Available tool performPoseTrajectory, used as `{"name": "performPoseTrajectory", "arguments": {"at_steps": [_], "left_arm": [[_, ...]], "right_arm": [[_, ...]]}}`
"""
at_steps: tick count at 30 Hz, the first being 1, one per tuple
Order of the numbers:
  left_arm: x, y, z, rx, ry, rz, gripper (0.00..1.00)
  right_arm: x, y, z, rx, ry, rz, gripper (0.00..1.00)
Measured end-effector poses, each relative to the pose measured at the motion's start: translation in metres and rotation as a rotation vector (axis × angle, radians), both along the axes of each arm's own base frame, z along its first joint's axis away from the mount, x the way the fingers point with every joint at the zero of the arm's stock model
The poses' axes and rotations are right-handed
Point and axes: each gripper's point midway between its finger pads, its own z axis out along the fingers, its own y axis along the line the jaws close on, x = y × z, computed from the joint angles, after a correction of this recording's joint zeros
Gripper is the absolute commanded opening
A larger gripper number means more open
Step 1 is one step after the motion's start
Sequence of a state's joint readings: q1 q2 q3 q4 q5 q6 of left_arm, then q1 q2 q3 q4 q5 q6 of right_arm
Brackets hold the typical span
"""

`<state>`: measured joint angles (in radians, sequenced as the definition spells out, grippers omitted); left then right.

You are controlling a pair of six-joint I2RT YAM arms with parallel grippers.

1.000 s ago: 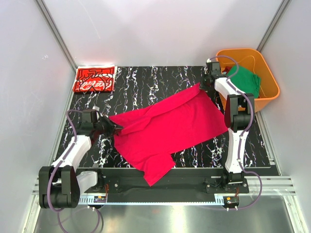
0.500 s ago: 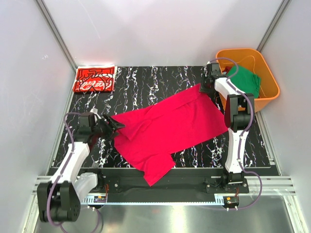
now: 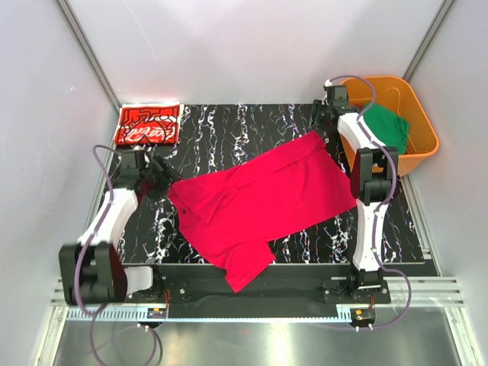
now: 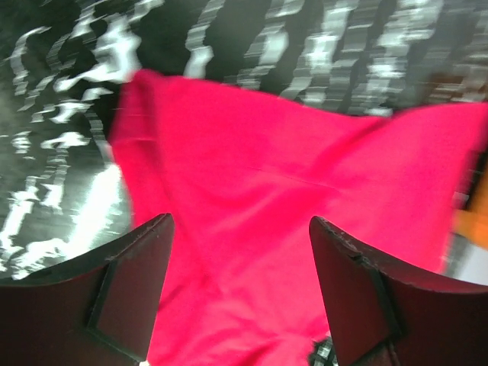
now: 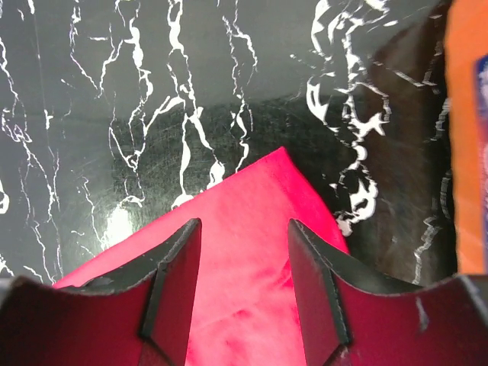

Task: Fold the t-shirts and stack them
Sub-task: Fold the tshirt

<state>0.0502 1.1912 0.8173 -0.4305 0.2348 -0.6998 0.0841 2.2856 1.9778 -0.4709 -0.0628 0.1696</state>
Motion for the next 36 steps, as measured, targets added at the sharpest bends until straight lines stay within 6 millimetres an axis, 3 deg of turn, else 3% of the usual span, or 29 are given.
{"name": "performPoseTrajectory", "arguments": {"at_steps": [4,11,15,19,20,24,28,30,36], "left_arm": [[0.003,0.012,-0.048,0.028,0.143,0.021,0.77],[0.014,0.02,-0.072,0.051,0.171,0.045,0.72],[0.018,0.022,-0.078,0.06,0.177,0.053,0.69],[0.019,0.023,-0.088,0.058,0.199,0.062,0.58],[0.019,0.024,-0.092,0.056,0.21,0.068,0.45],[0.018,0.028,-0.111,0.044,0.275,0.099,0.25],[0.032,0.034,-0.114,0.016,0.284,0.145,0.05],[0.039,0.037,-0.113,0.01,0.278,0.161,0.0],[0.053,0.049,-0.112,0.022,0.287,0.206,0.0]], "right_arm": [[0.003,0.009,-0.018,0.039,0.017,0.023,0.55],[0.005,0.013,-0.06,0.055,0.079,0.039,0.47],[0.007,0.017,-0.063,0.075,0.083,0.04,0.45],[0.012,0.019,-0.059,0.096,0.076,0.023,0.45],[0.013,0.019,-0.058,0.1,0.075,0.018,0.45],[0.016,0.02,-0.064,0.118,0.088,-0.002,0.44],[0.019,0.022,-0.065,0.141,0.093,-0.031,0.4],[0.02,0.021,-0.066,0.151,0.096,-0.052,0.38],[0.024,0.02,-0.069,0.191,0.107,-0.136,0.31]]}}
